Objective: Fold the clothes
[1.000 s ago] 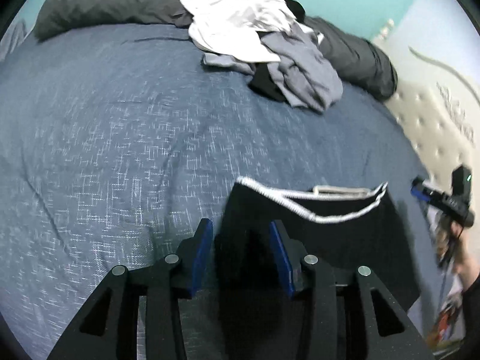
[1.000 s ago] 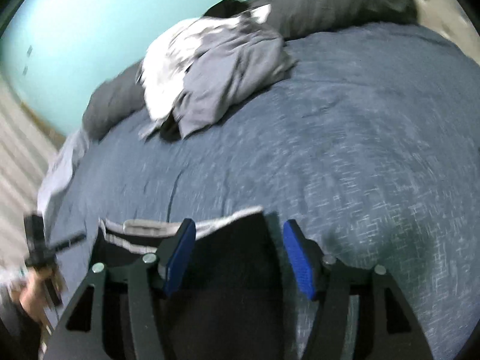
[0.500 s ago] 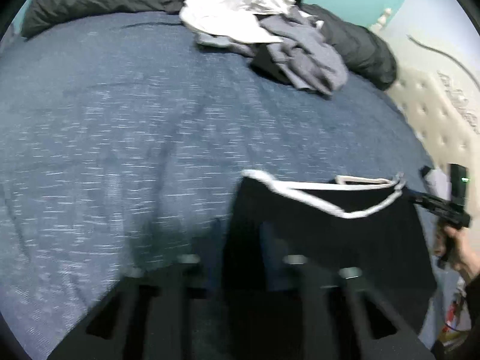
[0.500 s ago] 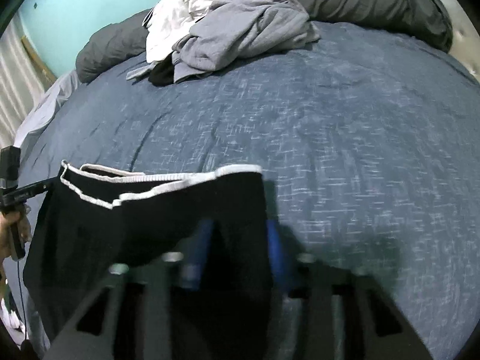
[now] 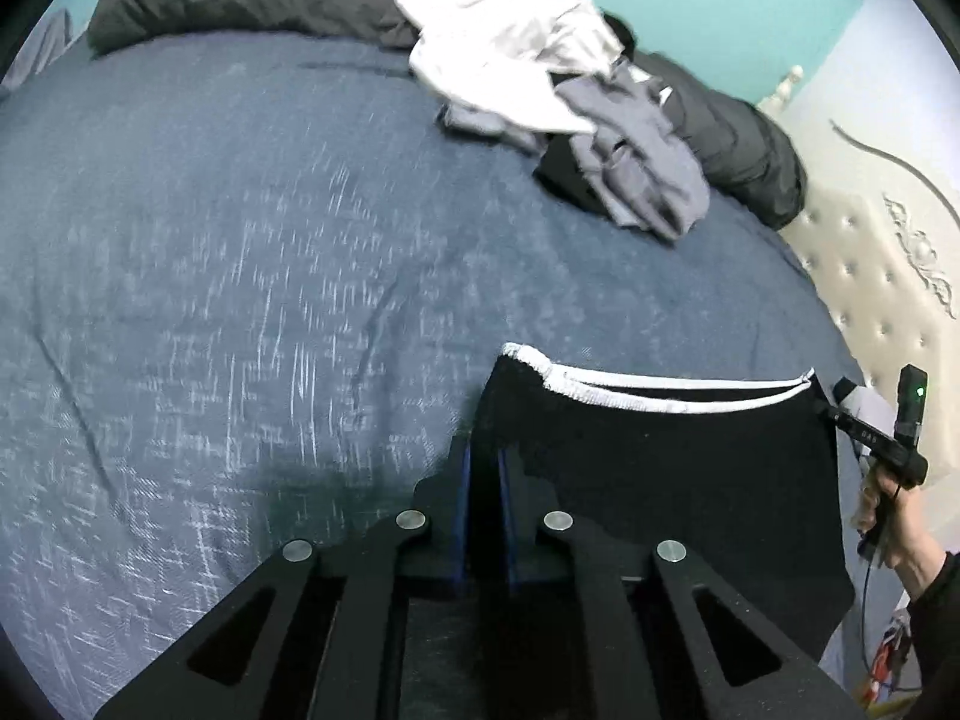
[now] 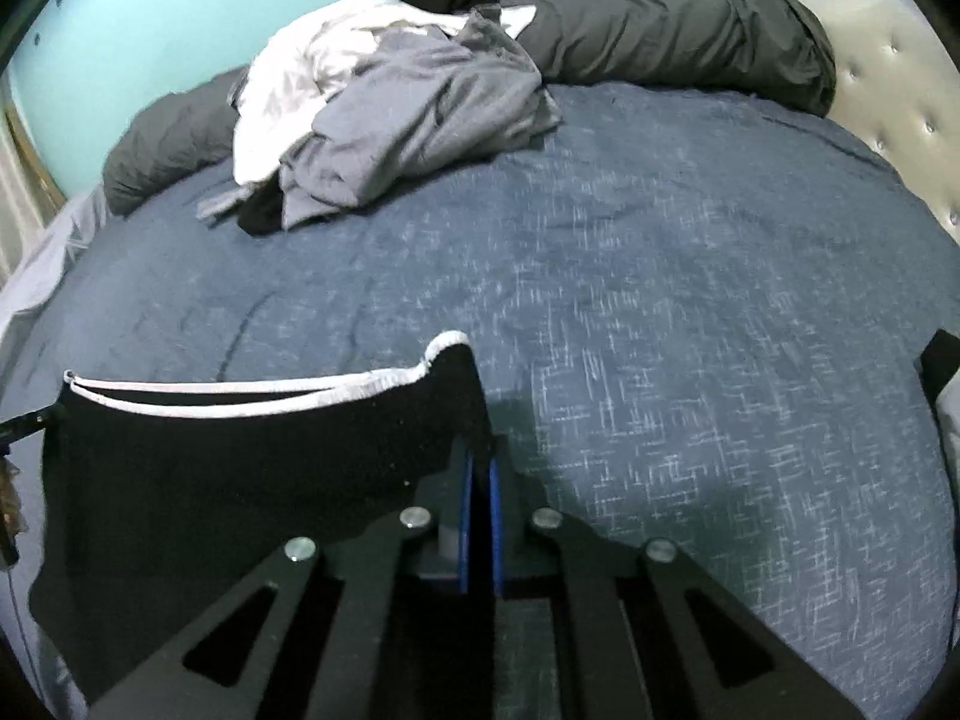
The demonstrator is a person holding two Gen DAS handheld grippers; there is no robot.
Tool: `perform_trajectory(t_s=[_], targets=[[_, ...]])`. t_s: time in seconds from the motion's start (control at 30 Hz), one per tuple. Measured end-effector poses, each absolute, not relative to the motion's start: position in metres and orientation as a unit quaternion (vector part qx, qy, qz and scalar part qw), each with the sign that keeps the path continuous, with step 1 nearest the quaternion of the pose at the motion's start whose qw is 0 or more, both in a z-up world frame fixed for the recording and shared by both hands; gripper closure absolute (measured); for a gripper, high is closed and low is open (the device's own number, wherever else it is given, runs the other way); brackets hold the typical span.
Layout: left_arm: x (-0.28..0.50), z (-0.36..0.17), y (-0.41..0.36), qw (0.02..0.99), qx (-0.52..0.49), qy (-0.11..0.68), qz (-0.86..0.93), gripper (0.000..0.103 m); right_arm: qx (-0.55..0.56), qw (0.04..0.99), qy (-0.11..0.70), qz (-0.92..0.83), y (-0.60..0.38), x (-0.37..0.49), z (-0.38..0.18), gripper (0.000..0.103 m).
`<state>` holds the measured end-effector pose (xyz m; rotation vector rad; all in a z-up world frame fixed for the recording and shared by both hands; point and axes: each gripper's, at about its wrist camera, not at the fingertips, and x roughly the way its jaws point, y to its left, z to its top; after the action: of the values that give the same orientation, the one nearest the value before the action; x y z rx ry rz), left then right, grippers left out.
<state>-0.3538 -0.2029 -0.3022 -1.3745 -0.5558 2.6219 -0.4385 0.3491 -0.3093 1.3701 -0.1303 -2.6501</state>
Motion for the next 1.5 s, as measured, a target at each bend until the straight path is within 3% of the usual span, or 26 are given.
perform_trajectory(t_s=[0.23, 0.3, 0.37, 0.53, 0.8, 0.87, 1.2, 1.5], targets=[[-0.360, -0.321, -0.199, 0.057, -0.467, -0.182, 0.863, 0.088, 0.492, 0.074, -0.073, -0.865, 0.354, -0.450, -0.341, 0.098], [-0.345, -0.315, -0.201, 0.059, -0.466, -0.185, 0.863, 0.075, 0.485, 0.077, -0.064, -0.869, 0.351, -0.448, -0.336, 0.093], [-0.330, -0.309, -0.203, 0.062, -0.466, -0.188, 0.863, 0.073, 0.478, 0.082, -0.054, -0.873, 0.349, -0.440, -0.324, 0.092], [-0.293, -0.294, -0.208, 0.068, -0.463, -0.195, 0.862, 0.067, 0.474, 0.126, -0.071, -0.869, 0.357, -0.401, -0.297, 0.078], [-0.218, -0.288, -0.193, 0.114, -0.491, -0.201, 0.840, 0.060, 0.535, 0.187, -0.078, -0.820, 0.364, -0.305, -0.299, 0.075], [-0.199, -0.289, -0.188, 0.127, -0.500, -0.203, 0.832, 0.059, 0.558, 0.195, -0.076, -0.803, 0.363, -0.283, -0.307, 0.057], [-0.158, -0.307, -0.163, 0.141, -0.529, -0.199, 0.813, 0.059, 0.577, 0.183, -0.096, -0.790, 0.372, -0.238, -0.320, 0.057], [-0.159, -0.322, -0.147, 0.140, -0.537, -0.185, 0.811, 0.059, 0.589, 0.179, -0.066, -0.785, 0.364, -0.234, -0.329, 0.057]])
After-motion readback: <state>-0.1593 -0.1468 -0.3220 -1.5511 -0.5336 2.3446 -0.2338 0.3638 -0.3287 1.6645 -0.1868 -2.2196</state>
